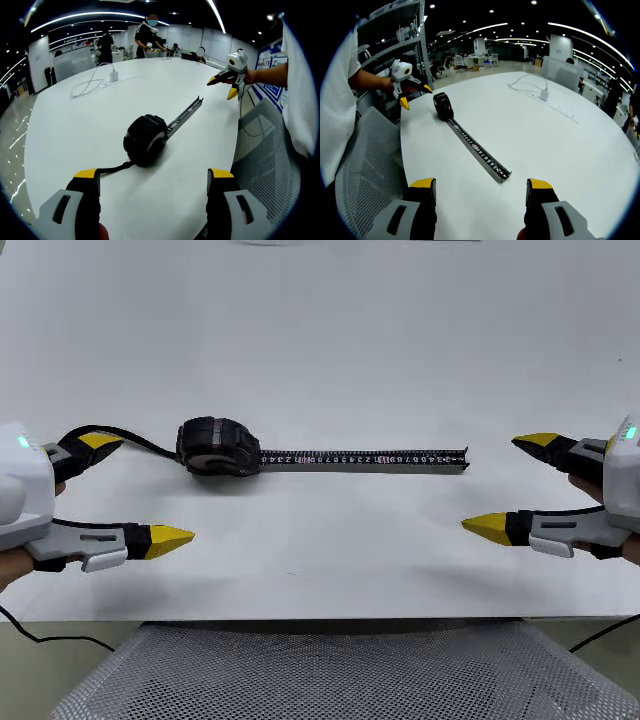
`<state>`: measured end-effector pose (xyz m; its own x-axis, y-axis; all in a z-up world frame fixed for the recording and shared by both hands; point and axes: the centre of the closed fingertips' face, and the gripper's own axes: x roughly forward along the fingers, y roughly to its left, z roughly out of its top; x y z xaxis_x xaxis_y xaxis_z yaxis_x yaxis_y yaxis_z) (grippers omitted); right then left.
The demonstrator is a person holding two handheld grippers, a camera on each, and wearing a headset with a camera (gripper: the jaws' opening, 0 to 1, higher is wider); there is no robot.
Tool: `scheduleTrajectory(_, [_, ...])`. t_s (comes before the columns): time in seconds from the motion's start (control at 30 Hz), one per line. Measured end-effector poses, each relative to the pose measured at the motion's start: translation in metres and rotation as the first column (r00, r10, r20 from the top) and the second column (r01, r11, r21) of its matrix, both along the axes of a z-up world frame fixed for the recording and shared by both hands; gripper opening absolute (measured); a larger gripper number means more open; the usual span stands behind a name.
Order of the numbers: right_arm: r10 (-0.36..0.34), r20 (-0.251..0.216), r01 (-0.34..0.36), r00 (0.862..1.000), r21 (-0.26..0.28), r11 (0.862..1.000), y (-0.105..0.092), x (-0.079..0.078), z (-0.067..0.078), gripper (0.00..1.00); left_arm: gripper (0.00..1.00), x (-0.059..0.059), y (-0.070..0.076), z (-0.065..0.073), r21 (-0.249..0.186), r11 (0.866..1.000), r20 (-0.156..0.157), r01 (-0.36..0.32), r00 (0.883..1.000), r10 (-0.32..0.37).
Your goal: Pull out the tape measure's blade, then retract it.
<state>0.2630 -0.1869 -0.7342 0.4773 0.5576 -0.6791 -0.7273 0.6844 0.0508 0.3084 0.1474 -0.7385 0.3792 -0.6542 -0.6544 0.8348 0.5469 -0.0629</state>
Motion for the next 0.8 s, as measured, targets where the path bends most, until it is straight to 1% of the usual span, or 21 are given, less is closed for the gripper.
scheduleTrajectory(0.13, [-0.014, 0.008, 0.014, 1.0, 0.01, 1.0, 0.001, -0.003, 0.002, 0.74, 0.88, -0.004, 0.004, 0.0, -0.015, 0.999, -0.005, -0.035, 0.999, 0.035])
scheduleTrajectory(0.2, [-0.023, 0.012, 0.022, 1.0, 0.011, 1.0, 0.0, -0.005, 0.002, 0.74, 0.88, -0.006, 0.005, 0.0, -0.014, 0.999, 0.003, -0.042, 0.999, 0.042])
scheduleTrajectory(0.23, [-0.029, 0.023, 0.029, 0.999, 0.015, 0.999, 0.0, -0.005, 0.002, 0.75, 0.88, -0.007, 0.006, 0.0, -0.013, 0.999, 0.008, -0.047, 0.999, 0.047])
scheduleTrajectory(0.3, [-0.038, 0.028, 0.037, 0.999, 0.021, 0.999, 0.0, -0.007, 0.002, 0.76, 0.89, -0.008, 0.008, -0.001, -0.014, 0.998, 0.007, -0.067, 0.998, 0.067])
scheduleTrajectory(0.37, [-0.043, 0.032, 0.042, 0.999, 0.016, 0.999, 0.0, -0.01, 0.001, 0.76, 0.89, -0.009, 0.011, -0.003, -0.015, 0.997, 0.006, -0.076, 0.997, 0.076])
scheduleTrajectory(0.43, [-0.049, 0.031, 0.048, 0.998, 0.018, 0.999, -0.002, -0.011, 0.0, 0.77, 0.9, -0.012, 0.011, -0.004, -0.014, 0.997, 0.005, -0.08, 0.997, 0.08])
scheduleTrajectory(0.5, [-0.055, 0.034, 0.054, 0.998, 0.018, 0.998, -0.002, -0.013, 0.001, 0.77, 0.9, -0.012, 0.012, -0.003, -0.011, 0.996, 0.012, -0.085, 0.996, 0.085])
scheduleTrajectory(0.6, [-0.063, 0.03, 0.062, 0.998, 0.018, 0.998, -0.002, -0.014, 0.001, 0.77, 0.91, -0.013, 0.013, -0.003, -0.019, 0.995, 0.015, -0.101, 0.995, 0.101])
scheduleTrajectory(0.63, [-0.069, 0.029, 0.069, 0.997, 0.008, 0.998, -0.004, -0.015, 0.0, 0.78, 0.92, -0.015, 0.012, -0.004, -0.025, 0.995, 0.002, -0.099, 0.995, 0.099])
scheduleTrajectory(0.67, [-0.07, 0.026, 0.07, 0.997, 0.009, 0.998, -0.004, -0.016, 0.0, 0.78, 0.92, -0.017, 0.011, -0.005, -0.022, 0.995, -0.002, -0.096, 0.995, 0.096])
scheduleTrajectory(0.7, [-0.074, 0.021, 0.074, 0.997, 0.012, 0.997, -0.004, -0.017, -0.002, 0.79, 0.92, -0.019, 0.011, -0.006, -0.01, 0.996, 0.006, -0.094, 0.996, 0.094])
scheduleTrajectory(0.73, [-0.075, 0.023, 0.074, 0.997, 0.012, 0.997, -0.004, -0.018, -0.002, 0.79, 0.93, -0.019, 0.011, -0.007, -0.011, 0.996, 0.004, -0.093, 0.996, 0.093])
scheduleTrajectory(0.77, [-0.073, 0.021, 0.073, 0.997, 0.011, 0.997, -0.003, -0.019, -0.002, 0.79, 0.93, -0.02, 0.011, -0.007, -0.019, 0.995, -0.004, -0.098, 0.995, 0.098])
scheduleTrajectory(0.8, [-0.074, 0.023, 0.074, 0.997, 0.007, 0.997, -0.003, -0.02, -0.003, 0.79, 0.93, -0.02, 0.011, -0.007, -0.021, 0.995, -0.004, -0.101, 0.995, 0.101])
